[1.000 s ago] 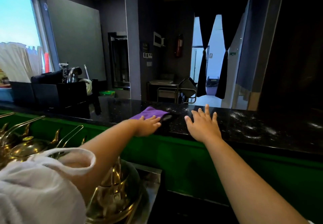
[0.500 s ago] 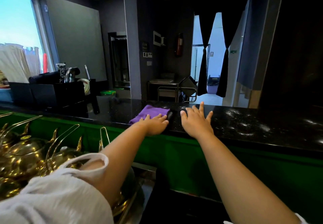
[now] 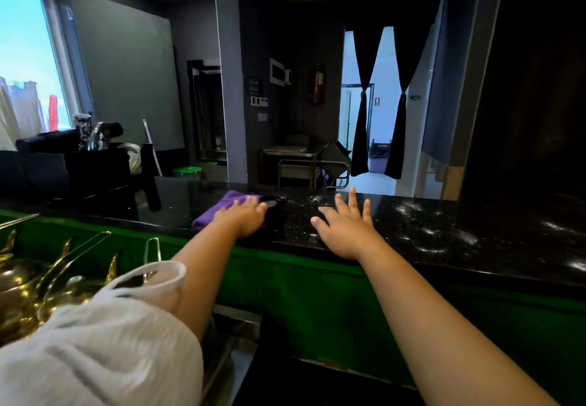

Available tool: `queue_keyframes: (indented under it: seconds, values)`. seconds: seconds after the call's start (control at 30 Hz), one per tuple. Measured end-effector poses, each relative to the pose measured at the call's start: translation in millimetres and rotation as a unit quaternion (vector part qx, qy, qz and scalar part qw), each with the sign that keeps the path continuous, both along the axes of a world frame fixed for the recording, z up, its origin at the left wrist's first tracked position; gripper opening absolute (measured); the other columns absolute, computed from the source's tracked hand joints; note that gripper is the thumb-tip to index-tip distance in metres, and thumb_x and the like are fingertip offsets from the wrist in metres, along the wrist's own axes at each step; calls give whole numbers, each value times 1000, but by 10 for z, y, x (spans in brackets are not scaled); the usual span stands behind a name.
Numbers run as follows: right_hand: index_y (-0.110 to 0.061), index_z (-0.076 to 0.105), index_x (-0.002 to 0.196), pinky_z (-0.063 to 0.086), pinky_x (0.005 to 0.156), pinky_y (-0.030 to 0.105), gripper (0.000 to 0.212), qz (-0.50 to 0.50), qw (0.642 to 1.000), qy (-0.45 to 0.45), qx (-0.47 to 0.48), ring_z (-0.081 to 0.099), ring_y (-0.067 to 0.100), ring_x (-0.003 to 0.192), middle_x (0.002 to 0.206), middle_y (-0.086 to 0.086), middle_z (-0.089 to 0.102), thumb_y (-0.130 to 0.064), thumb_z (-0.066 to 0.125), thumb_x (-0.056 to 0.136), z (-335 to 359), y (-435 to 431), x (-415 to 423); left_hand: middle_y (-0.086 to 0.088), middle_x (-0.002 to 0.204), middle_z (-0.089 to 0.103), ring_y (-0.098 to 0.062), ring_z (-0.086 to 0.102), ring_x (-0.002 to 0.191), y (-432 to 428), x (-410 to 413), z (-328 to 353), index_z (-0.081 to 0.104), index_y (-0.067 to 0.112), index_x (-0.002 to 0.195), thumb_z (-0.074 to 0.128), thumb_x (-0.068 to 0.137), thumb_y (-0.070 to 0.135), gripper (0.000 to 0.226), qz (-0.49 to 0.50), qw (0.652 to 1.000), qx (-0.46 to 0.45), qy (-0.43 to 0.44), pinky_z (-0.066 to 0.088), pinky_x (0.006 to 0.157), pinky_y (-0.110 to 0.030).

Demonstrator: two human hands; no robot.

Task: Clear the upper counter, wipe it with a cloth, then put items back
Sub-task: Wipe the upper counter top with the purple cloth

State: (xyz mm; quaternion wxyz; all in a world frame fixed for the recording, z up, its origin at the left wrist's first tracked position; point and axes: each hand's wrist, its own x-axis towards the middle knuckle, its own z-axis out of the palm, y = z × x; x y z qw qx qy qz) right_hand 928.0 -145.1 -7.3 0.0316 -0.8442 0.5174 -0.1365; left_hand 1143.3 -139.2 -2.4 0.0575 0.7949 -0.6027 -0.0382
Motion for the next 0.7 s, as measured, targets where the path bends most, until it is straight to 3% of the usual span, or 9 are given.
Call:
queue_keyframes:
  seconds: [0.13,0.27,0.37,0.47,0.57,0.63,0.7]
  values:
    - [-23,25,149,-25,108,50,57,3,1000,2,7,-32,26,140,160,10,-6,-49,16,100,-17,-22,12,-7,160,-4,-31,-2,147,-201,82,60,4,12,152,12,99,47,64,133,991,-2,31,0,118,-49]
    - [-22,23,150,-25,108,51,56,3,1000,1,10,-32,27,140,160,11,-6,-47,15,100,-15,-44,12,-14,159,-1,-35,-2,146,-635,28,-15,7,13,151,8,98,42,61,95,992,-5,85,3,118,-56]
    - [-23,24,150,-25,108,50,56,13,1000,-11,2,-32,26,140,160,11,-5,-47,14,100,-17,-33,-1,-17,156,16,-33,17,144,-325,-403,122,21,6,149,15,103,25,50,-5,997,27,66,12,119,-44]
    - [-23,24,150,-26,108,49,57,21,1000,-14,-1,-33,25,140,160,10,-5,-49,13,100,-19,-30,-20,-11,146,41,-24,46,125,-216,-364,203,38,14,142,35,100,35,47,-11,987,19,157,31,106,-33]
    - [-23,24,150,-25,108,50,58,20,1000,-7,4,-31,26,140,160,11,-3,-51,13,100,-16,-31,-29,-6,153,29,-23,38,133,-213,-180,221,29,18,147,31,101,37,50,9,990,29,141,22,112,-33]
    - [-23,24,150,-25,108,51,59,18,1000,-4,8,-31,26,140,160,11,-2,-52,12,99,-19,-28,-25,-3,150,28,-24,33,136,-244,-84,212,25,11,148,26,102,37,53,49,985,16,162,20,113,-32]
    - [-22,24,150,-25,108,50,61,10,1000,0,11,-32,25,140,160,11,-2,-54,12,99,-13,-20,-18,-1,156,15,-23,13,146,-223,-83,211,13,10,150,21,103,33,53,73,985,15,154,9,119,-35]
